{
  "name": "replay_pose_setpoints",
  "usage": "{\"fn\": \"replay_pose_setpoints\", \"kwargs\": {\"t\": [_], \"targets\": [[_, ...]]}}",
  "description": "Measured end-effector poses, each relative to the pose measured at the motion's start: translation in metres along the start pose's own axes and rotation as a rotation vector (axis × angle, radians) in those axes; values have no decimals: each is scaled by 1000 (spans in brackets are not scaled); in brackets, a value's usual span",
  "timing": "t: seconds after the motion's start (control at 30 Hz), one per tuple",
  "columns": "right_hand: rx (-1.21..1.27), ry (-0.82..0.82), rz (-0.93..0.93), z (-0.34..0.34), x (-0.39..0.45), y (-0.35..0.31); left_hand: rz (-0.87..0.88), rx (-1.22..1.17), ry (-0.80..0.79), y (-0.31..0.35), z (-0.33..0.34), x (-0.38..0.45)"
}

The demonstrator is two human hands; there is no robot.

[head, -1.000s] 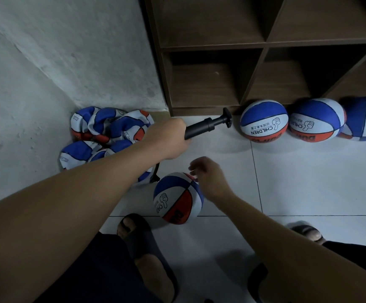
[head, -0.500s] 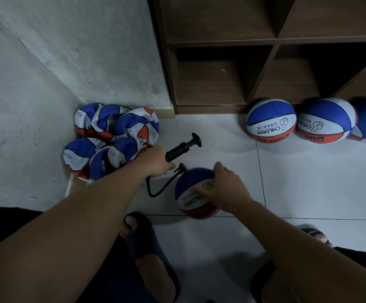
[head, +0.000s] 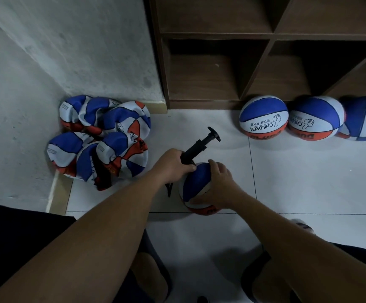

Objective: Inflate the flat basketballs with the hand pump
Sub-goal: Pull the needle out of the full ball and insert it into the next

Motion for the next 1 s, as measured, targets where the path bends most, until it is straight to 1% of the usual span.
{"fn": "replay_pose_setpoints", "kwargs": {"t": [0.07, 0.17, 0.27, 0.3, 0.37, 0.4, 0.53, 0.6, 0.67, 0.73, 0.8, 0.9, 1.0], "targets": [[-35, 37, -39, 0, 1, 3, -7, 36, 25, -1, -1, -1], [-28, 14, -45, -2, 2, 3, -8, 48, 86, 4, -3, -8], [24, -13, -31, -3, -1, 11, -33, -98, 242, 17, -46, -17], [35, -21, -35, -4, -4, 13, -17, -63, 268, 24, -65, -18], [41, -42, -59, -6, -11, 14, 29, 103, 241, 42, -90, -26], [47, -42, -65, -8, -14, 13, 46, 149, 218, 52, -94, -33], [-21, 24, -87, -35, -30, -1, 151, 159, 227, 111, -94, -65], [-60, 45, -99, -74, -37, -8, 195, 172, 241, 147, -101, -80], [-120, 68, -99, -131, -51, -15, 267, 230, 282, 185, -113, -98], [-248, 132, -99, -202, -79, -16, 332, 273, 313, 220, -119, -115], [-366, 132, -93, -258, -104, -16, 341, 290, 310, 234, -124, -123], [-416, 159, 17, -333, -155, 15, 379, 291, 269, 269, -107, -124], [-321, 313, 135, -376, -201, 70, 426, 230, 259, 308, -71, -119]]}}
Point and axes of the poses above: each hand's wrist, its own x-axis towards the middle knuckle, its own z-axis out of the palm, y = z × x, the point moved 9 cm from there along x, towards the middle knuckle, and after that the axes turned 14 degrees about -z, right-handed, at the moved point
